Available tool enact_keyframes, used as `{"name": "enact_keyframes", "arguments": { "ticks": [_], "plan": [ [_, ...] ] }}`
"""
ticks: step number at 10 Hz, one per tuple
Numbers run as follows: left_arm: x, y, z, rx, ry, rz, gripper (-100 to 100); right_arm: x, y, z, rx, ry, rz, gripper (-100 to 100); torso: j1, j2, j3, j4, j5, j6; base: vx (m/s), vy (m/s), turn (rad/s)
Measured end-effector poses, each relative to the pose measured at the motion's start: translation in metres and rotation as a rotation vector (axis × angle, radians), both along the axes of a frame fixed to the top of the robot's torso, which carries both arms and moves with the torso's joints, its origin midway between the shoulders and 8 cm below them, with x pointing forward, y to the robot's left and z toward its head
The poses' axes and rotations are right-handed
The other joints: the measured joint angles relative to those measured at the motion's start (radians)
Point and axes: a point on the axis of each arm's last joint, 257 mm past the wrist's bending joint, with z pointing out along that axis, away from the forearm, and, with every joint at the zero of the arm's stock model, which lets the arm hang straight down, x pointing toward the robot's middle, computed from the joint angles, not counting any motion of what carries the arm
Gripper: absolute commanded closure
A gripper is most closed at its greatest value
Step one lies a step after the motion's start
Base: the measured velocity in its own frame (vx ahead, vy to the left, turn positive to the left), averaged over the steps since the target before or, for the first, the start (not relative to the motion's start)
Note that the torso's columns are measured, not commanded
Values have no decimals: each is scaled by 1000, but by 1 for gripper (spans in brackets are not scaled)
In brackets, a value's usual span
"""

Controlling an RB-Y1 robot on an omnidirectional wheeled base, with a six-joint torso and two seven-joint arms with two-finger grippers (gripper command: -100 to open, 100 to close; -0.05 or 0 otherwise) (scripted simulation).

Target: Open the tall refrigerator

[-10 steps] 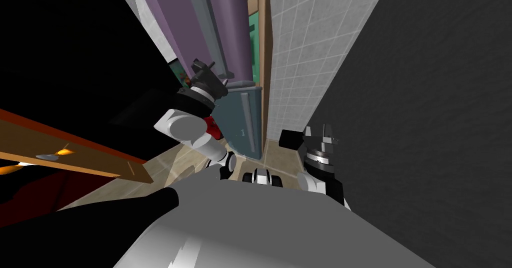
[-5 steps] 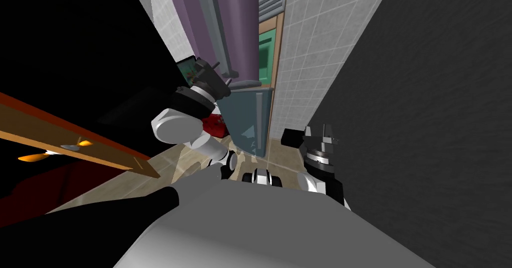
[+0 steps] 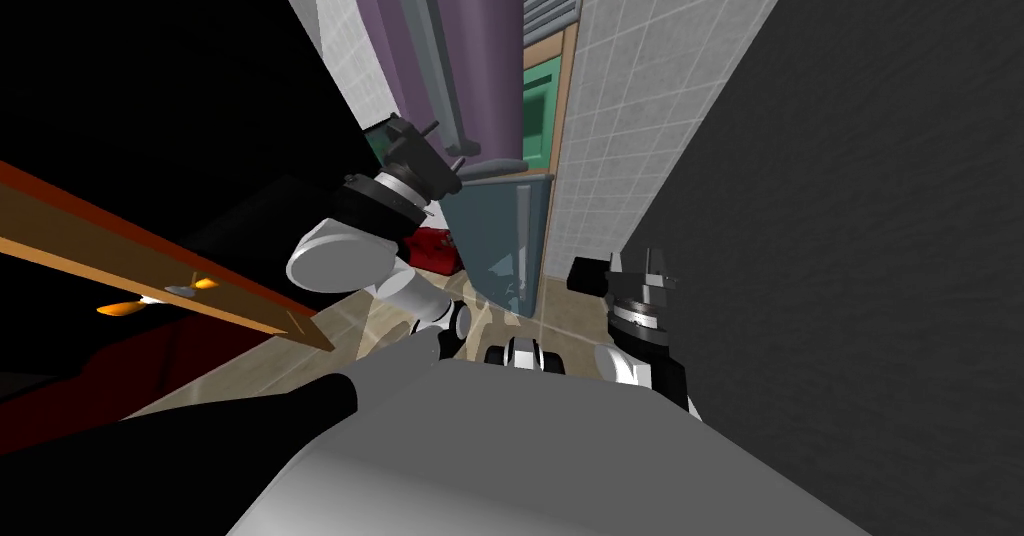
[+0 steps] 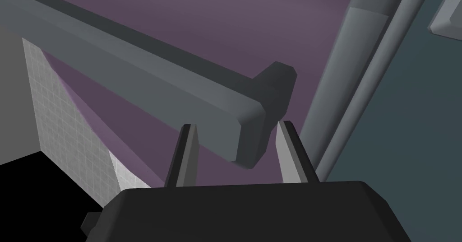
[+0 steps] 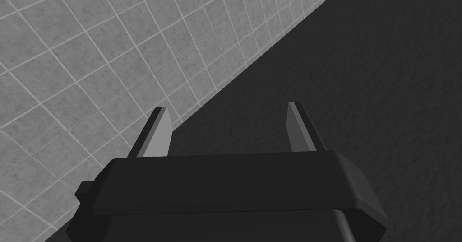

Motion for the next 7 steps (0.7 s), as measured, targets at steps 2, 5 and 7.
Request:
{"name": "enact_keyframes", "arguments": {
  "ticks": [2, 5, 7],
  "plan": [
    [-8, 3, 2, -6, -6, -34, 100, 0, 0, 0, 0, 0, 0, 0, 6, 0, 1, -1, 3, -1, -4, 79, 36],
    [-18, 2, 4, -11, -12, -96, 100, 0, 0, 0, 0, 0, 0, 0, 6, -3, -2, -3, 3, -1, -5, 133, 95],
    [-27, 2, 6, -16, -15, -140, 100, 0, 0, 0, 0, 0, 0, 0, 6, -10, -8, -7, 4, 0, -4, 93, 28]
  ]
}}
